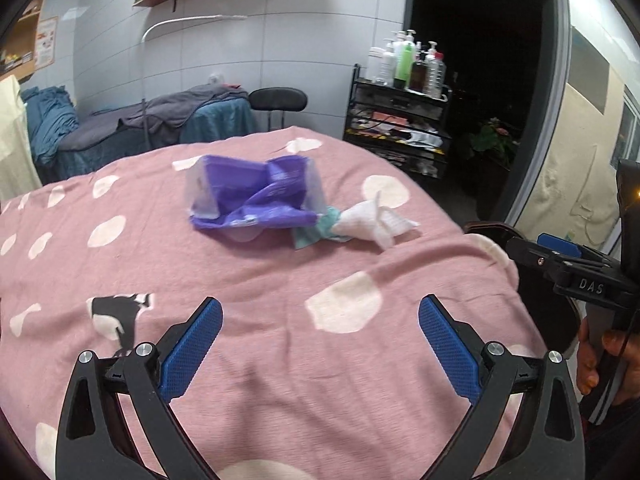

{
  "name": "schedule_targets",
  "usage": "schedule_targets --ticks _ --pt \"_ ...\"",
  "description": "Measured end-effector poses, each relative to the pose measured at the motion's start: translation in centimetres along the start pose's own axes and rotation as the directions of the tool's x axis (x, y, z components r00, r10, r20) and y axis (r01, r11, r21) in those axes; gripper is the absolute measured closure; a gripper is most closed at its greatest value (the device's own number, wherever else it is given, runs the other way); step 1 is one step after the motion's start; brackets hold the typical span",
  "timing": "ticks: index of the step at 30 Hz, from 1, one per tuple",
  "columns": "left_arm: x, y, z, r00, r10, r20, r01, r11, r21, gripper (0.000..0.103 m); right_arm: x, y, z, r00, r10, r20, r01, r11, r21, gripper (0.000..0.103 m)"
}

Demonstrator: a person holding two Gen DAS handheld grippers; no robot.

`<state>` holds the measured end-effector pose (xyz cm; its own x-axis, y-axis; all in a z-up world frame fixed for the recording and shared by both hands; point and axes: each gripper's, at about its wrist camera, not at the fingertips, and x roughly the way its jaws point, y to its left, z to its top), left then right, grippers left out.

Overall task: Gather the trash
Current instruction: 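Grasp the white tissue with the right gripper while the left gripper grasps the purple bag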

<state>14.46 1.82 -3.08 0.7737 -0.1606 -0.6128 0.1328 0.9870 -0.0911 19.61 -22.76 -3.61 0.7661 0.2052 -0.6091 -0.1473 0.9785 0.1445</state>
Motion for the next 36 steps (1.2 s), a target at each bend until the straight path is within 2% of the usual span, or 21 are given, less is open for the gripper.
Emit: schedule_targets --ticks 8,12,19,24,25,26,27,28,29,36 --pt "1.5 3.0 0.1 0.997 0.023 -0.07 -0.027 0.998 -0.053 0.006 3.2 2.9 1.4 0.997 0.029 -0.069 -0.034 0.996 -0.08 0.008" --pt "2.3 3.8 0.7 0.995 0.051 -0.087 -0.055 0.997 -0.05 0.006 4.9 4.5 2.4 0.995 0.046 -0.093 -0.059 0.989 -0.136 0.008" --pt "3.7 4.8 1.4 0.99 0.068 -0.122 -0.072 0.997 -0.03 0.006 9.2 8.3 4.0 0.981 0.054 -0.189 -0.11 0.947 -0.302 0.01" --pt "4.3 5.5 2.4 0.99 0.082 -0.117 -0.085 0.996 -0.024 0.006 11.9 9.2 4.9 0.963 0.059 -0.262 -0.145 0.936 -0.321 0.024" --pt "4.4 5.6 2.7 0.989 0.09 -0.114 -0.093 0.996 -0.015 0.006 12.6 9.3 5.0 0.955 0.066 -0.288 -0.16 0.935 -0.317 0.032" --pt "4.6 5.7 3.1 0.989 0.098 -0.109 -0.099 0.995 -0.006 0.006 13.1 9.3 5.1 0.951 0.067 -0.302 -0.166 0.936 -0.312 0.046" --pt "4.7 5.9 3.4 0.989 0.109 -0.099 -0.11 0.994 0.003 0.006 13.2 9.3 5.2 0.951 0.064 -0.303 -0.163 0.937 -0.311 0.053" --pt "4.7 6.1 3.8 0.989 0.122 -0.084 -0.121 0.993 0.015 0.006 13.2 9.3 5.3 0.951 0.067 -0.302 -0.164 0.937 -0.309 0.072" --pt "4.9 6.4 4.2 0.989 0.131 -0.069 -0.129 0.991 0.025 0.006 13.1 9.4 5.2 0.948 0.089 -0.306 -0.186 0.935 -0.303 0.085" --pt "6.9 9.0 7.8 0.991 0.131 -0.005 -0.131 0.991 0.021 0.006 11.0 8.9 4.5 0.96 0.14 -0.244 -0.207 0.939 -0.275 0.09"
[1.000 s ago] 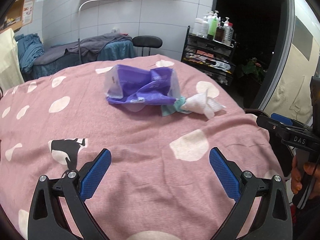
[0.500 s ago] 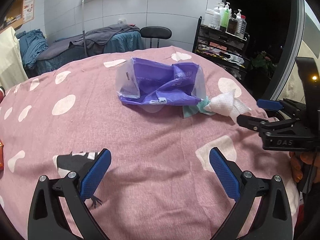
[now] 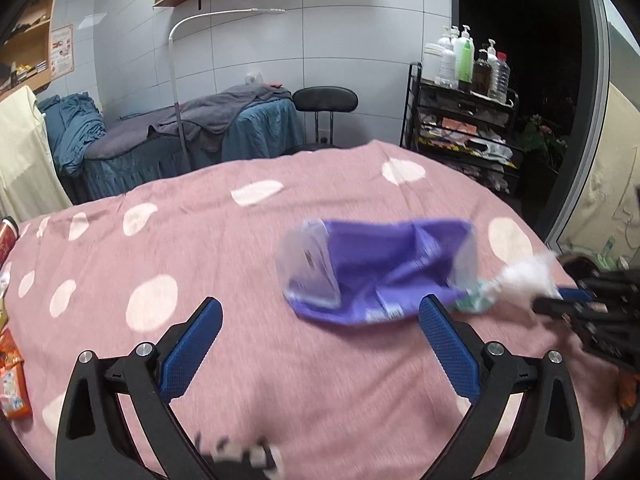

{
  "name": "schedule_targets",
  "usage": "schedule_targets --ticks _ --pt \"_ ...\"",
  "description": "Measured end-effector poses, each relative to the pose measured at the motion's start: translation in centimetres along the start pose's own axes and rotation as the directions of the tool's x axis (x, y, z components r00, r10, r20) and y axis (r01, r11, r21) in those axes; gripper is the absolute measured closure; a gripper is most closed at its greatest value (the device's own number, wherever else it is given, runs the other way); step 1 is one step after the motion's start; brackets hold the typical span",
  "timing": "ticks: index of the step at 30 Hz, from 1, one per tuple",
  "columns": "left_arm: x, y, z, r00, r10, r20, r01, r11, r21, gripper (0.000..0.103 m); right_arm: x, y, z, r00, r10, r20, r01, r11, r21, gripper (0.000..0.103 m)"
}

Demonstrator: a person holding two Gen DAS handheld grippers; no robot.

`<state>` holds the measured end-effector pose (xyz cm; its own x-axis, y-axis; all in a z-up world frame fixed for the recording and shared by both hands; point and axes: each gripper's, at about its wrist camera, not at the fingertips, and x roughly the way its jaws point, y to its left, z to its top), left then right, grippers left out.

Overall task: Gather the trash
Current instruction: 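Grasp the white tissue with the right gripper while the left gripper grasps the purple bag, then carry the white tissue over the bin and open the right gripper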

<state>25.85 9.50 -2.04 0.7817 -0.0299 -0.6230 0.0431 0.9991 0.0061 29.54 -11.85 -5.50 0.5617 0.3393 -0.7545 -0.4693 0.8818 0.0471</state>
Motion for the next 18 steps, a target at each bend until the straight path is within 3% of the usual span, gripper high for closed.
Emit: schedule_targets --ticks 5,7,9,10,12,15,18 --pt "3.0 0.0 1.8 1.0 -0.019 -0.012 0.02 0.999 0.036 0.006 -1.9 -0.3 -1.3 0.999 0.021 0.033 -0.022 0.999 0.043 0.09" --pt "4.1 -0.1 2.0 0.999 -0.025 -0.024 0.026 0.998 0.053 0.014 -2.5 -0.6 -1.8 0.999 0.027 0.039 -0.029 0.997 0.065 0.09" --pt "5.3 -0.1 1.9 0.996 -0.054 -0.068 0.058 0.997 0.044 0.042 -3.0 -0.9 -2.4 0.998 0.035 0.043 -0.038 0.995 0.088 0.09" --pt "5.6 0.1 1.7 0.993 -0.078 -0.086 0.08 0.996 0.025 0.051 -3.2 -1.1 -2.6 0.998 0.035 0.047 -0.039 0.994 0.098 0.09" --pt "5.8 0.3 1.3 0.989 -0.106 -0.099 0.107 0.994 -0.001 0.082 -3.8 -1.3 -3.2 0.997 0.036 0.064 -0.043 0.992 0.119 0.09" --pt "5.0 0.7 0.5 0.99 -0.111 -0.091 0.109 0.994 -0.03 0.093 -4.4 -1.6 -3.7 0.996 0.037 0.087 -0.049 0.989 0.139 0.09" --pt "3.6 0.8 0.1 0.991 -0.112 -0.068 0.109 0.993 -0.04 0.098 -4.4 -1.8 -3.7 0.995 0.044 0.093 -0.057 0.988 0.144 0.091"
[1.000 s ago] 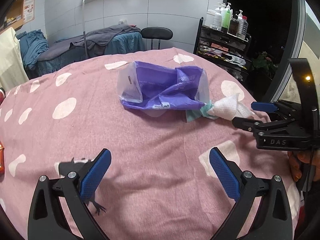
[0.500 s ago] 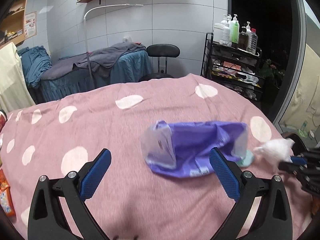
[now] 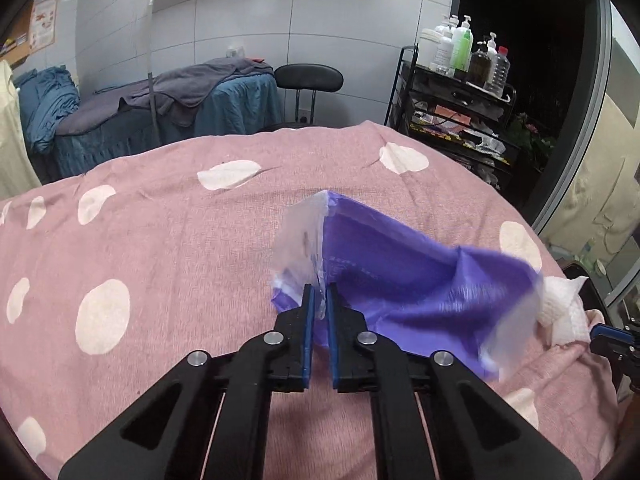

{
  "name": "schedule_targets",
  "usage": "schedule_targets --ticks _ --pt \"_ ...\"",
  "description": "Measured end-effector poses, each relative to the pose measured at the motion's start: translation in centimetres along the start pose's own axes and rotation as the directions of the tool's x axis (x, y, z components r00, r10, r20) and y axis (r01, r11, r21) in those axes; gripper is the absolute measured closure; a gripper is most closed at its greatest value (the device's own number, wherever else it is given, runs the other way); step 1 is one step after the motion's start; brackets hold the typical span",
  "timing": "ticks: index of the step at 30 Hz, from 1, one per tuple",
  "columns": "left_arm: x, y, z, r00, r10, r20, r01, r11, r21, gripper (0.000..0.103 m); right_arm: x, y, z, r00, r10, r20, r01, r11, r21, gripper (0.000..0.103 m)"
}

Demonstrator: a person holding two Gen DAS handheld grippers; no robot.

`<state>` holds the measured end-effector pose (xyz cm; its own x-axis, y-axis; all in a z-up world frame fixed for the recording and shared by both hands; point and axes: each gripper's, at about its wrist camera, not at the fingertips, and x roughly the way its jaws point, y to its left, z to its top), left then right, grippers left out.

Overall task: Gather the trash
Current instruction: 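Carry the white tissue over the bin and open the right gripper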

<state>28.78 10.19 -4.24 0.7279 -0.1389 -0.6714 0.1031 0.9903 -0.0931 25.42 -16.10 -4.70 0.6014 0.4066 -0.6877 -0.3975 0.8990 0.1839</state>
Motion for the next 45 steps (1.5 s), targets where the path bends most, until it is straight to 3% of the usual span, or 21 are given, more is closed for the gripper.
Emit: schedule_targets --ticks 4,6,7,9,12,13,15,16,17,19,25,32,35,45 --pt "-2.8 -0.1 -0.7 0.999 -0.001 0.049 0.002 1.0 -0.016 0.099 0.3 0.1 0.3 1.0 -0.024 0.019 0.024 1.0 -0.011 0.086" --pt "-4.0 -0.1 -1.1 0.998 0.007 0.068 -0.005 1.0 -0.023 0.099 0.3 -0.1 0.8 0.999 -0.032 0.032 0.032 0.999 -0.007 0.044" --pt "-4.9 -0.1 -1.4 0.996 0.019 0.083 -0.018 1.0 -0.024 0.099 0.3 -0.1 1.0 0.998 -0.041 0.048 0.042 0.999 -0.004 0.014" --pt "-6.1 0.1 -2.0 0.995 0.024 0.098 -0.021 0.999 -0.033 0.099 0.7 0.2 1.8 0.997 -0.05 0.05 0.051 0.998 -0.019 0.015" --pt "-7.9 0.5 -3.1 0.993 0.012 0.116 -0.004 0.998 -0.069 0.099 3.1 0.9 3.4 0.998 -0.053 -0.043 0.05 0.996 -0.078 0.016" --pt "-8.2 0.5 -3.4 0.993 0.014 0.121 -0.005 0.997 -0.074 0.099 3.7 0.9 3.7 0.996 -0.061 -0.059 0.055 0.994 -0.089 0.021" --pt "-9.1 0.4 -4.4 0.991 0.034 0.131 -0.024 0.997 -0.079 0.099 5.8 1.1 4.0 0.989 -0.093 -0.118 0.08 0.991 -0.11 0.039" --pt "-9.3 0.4 -4.7 0.991 0.037 0.131 -0.026 0.996 -0.082 0.099 6.4 1.2 3.9 0.985 -0.094 -0.145 0.077 0.99 -0.114 0.063" --pt "-9.5 0.3 -5.1 0.991 0.035 0.129 -0.023 0.996 -0.091 0.099 6.8 1.2 3.9 0.983 -0.092 -0.16 0.074 0.991 -0.112 0.077" --pt "-9.9 0.4 -5.7 0.991 0.03 0.132 -0.016 0.994 -0.108 0.099 6.3 0.8 3.9 0.987 -0.08 -0.137 0.067 0.993 -0.093 0.084" --pt "-11.1 -0.6 -6.5 0.987 -0.008 0.158 0.03 0.99 -0.137 0.099 2.0 -1.1 2.4 0.999 -0.037 -0.013 0.038 0.999 0.022 0.086" --pt "-12.1 -4.7 -6.7 0.978 -0.077 0.196 0.095 0.992 -0.083 0.099 -3.3 -3.5 -0.1 0.994 -0.066 0.087 0.056 0.991 0.122 0.086" --pt "-12.0 -7.2 -6.5 0.971 -0.127 0.201 0.14 0.989 -0.053 0.099 -6.1 -5.0 -1.9 0.984 -0.125 0.127 0.104 0.981 0.161 0.086" --pt "-10.7 -15.7 -6.0 0.945 -0.285 0.162 0.276 0.958 0.074 0.099 -9.2 -11.3 -6.5 0.961 -0.265 0.083 0.229 0.925 0.304 0.086"
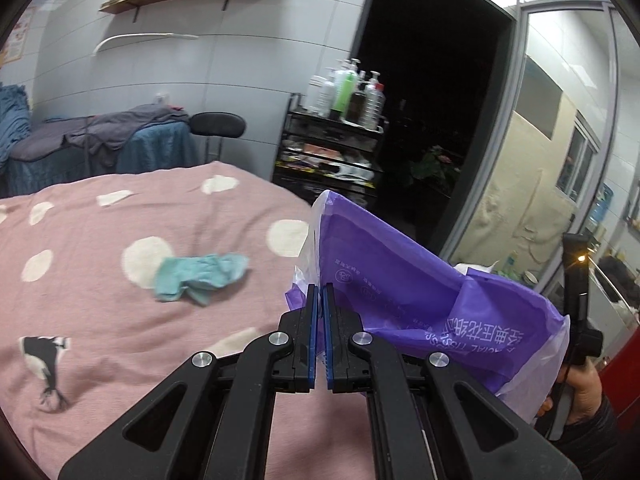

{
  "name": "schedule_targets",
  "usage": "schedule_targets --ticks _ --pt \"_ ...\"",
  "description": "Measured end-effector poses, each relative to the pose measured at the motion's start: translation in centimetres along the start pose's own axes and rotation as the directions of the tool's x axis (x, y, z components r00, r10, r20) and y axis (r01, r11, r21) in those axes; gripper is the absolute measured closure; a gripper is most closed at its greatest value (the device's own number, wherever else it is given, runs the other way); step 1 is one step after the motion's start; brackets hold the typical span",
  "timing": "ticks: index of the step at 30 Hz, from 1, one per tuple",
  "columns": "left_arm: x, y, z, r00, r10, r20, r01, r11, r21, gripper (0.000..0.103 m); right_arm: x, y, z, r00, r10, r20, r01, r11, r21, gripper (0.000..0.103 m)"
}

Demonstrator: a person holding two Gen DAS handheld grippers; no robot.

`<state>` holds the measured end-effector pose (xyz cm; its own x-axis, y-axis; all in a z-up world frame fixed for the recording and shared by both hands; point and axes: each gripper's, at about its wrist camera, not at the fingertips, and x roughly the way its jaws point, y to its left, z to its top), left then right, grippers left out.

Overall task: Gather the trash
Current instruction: 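Carry the white tissue over the bin and open the right gripper, then lower the purple bag into the bin and open the left gripper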

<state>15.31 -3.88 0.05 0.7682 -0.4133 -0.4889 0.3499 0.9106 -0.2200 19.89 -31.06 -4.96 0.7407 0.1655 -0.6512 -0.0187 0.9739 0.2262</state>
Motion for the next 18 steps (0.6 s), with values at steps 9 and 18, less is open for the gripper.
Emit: schedule_targets --ticks 9,18 --pt "3.4 -4.3 -0.1 0.995 -0.077 -0.061 0.08 0.996 0.05 0.099 1.7 -5.4 -2.1 0.994 -0.092 -0.06 0.097 0.992 0.082 0.06" --pt "6.4 -7.4 -0.4 0.985 -0.111 -0.13 0.124 0.988 0.092 0.099 0.9 -9.1 -4.4 0.989 -0.132 -0.06 0.141 0.974 0.179 0.039"
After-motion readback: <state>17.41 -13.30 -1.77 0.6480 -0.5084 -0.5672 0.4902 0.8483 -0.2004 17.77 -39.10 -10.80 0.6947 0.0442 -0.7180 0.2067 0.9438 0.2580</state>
